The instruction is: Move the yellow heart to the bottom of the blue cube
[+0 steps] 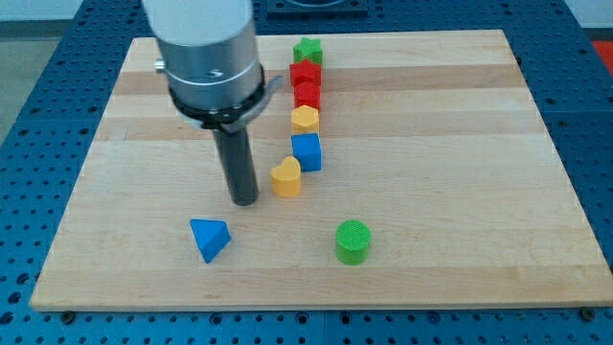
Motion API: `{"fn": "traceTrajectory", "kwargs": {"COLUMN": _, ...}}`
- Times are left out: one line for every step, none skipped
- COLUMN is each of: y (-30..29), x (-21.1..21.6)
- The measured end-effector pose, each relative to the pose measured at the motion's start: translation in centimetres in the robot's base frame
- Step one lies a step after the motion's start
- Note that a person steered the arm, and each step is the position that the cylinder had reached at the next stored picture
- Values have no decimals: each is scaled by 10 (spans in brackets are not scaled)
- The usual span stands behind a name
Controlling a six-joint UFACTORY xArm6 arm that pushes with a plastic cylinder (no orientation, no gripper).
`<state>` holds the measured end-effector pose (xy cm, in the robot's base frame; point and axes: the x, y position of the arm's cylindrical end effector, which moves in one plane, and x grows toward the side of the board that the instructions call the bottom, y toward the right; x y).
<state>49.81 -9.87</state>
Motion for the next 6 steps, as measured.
{"fn": "traceTrajectory", "kwargs": {"y": -8, "x": -15}}
{"fn": "traceTrajectory", "kwargs": {"y": -1, "x": -29}}
{"fn": "traceTrajectory", "kwargs": {"y": 18, "x": -29}}
{"fn": "traceTrajectory", "kwargs": {"y": 40, "x": -29}}
{"fn": "traceTrajectory", "kwargs": {"y": 54, "x": -27}}
{"fn": "traceTrajectory", "kwargs": {"y": 55, "x": -25}}
